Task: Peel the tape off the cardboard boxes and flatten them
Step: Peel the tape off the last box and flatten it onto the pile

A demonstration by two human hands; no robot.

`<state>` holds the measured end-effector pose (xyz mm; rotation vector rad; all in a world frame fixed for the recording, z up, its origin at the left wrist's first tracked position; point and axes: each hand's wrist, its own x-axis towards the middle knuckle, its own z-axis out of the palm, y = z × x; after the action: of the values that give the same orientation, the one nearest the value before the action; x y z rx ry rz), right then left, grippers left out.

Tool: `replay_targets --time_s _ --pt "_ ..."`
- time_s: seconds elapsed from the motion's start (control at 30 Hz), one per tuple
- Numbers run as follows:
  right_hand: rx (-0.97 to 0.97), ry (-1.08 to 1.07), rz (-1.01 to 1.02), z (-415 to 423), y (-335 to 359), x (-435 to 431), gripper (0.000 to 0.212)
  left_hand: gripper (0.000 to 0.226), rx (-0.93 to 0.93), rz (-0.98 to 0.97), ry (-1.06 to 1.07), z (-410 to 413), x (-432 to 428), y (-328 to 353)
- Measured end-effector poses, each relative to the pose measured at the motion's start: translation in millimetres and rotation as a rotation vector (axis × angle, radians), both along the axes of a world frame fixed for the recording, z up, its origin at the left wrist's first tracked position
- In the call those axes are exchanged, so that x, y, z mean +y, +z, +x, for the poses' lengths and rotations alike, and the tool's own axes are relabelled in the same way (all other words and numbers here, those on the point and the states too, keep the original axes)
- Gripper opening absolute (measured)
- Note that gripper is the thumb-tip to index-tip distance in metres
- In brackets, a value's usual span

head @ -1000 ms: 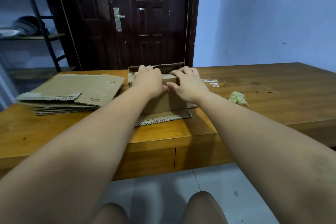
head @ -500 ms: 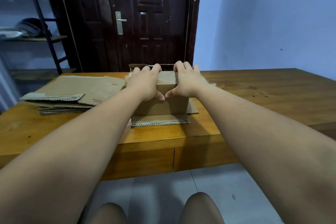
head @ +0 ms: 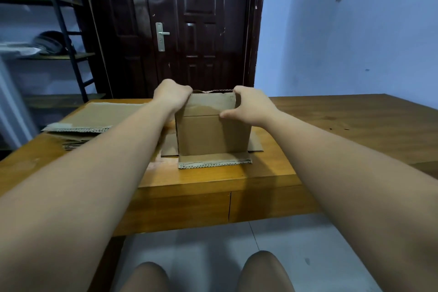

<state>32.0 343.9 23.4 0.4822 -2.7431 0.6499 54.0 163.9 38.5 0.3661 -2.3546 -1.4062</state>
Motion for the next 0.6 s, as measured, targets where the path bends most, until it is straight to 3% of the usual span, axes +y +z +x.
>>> replay_targets --time_s 0.1,0.17,0.23,0.27,0.33,0.43,0.53,0.6 --pt "-0.216 0.036 -0.317 6 15 2 0.061 0.007 -0.119 0.078 -0.231 8 -1 8" --pt "-0.304 0.020 -0.304 6 22 3 0.059 0.036 -0.318 -0.022 -0.435 14 0 15" --pt "-0.297 -0.011 -0.188 0 23 -1 0.037 0.058 -0.454 -0.244 -0.517 14 3 18" --pt "-0.279 -0.043 -0.079 -2 22 -4 0.029 0.059 -0.466 -0.340 -0.514 14 7 19" --pt "-0.237 -0.120 0.133 -8 17 -12 0.037 0.049 -0.454 -0.561 -0.483 14 14 17" --pt "-0.222 -0.149 0.226 -14 9 -17 0.039 0.041 -0.377 -0.914 -0.390 13 24 6" --pt "-0.224 -0.147 0.324 -5 6 -15 0.033 0.041 -0.293 -0.964 -0.286 6 24 -5" --pt "-0.176 -0.122 0.340 4 4 -12 0.033 0.023 -0.195 -0.841 -0.211 2 21 -12"
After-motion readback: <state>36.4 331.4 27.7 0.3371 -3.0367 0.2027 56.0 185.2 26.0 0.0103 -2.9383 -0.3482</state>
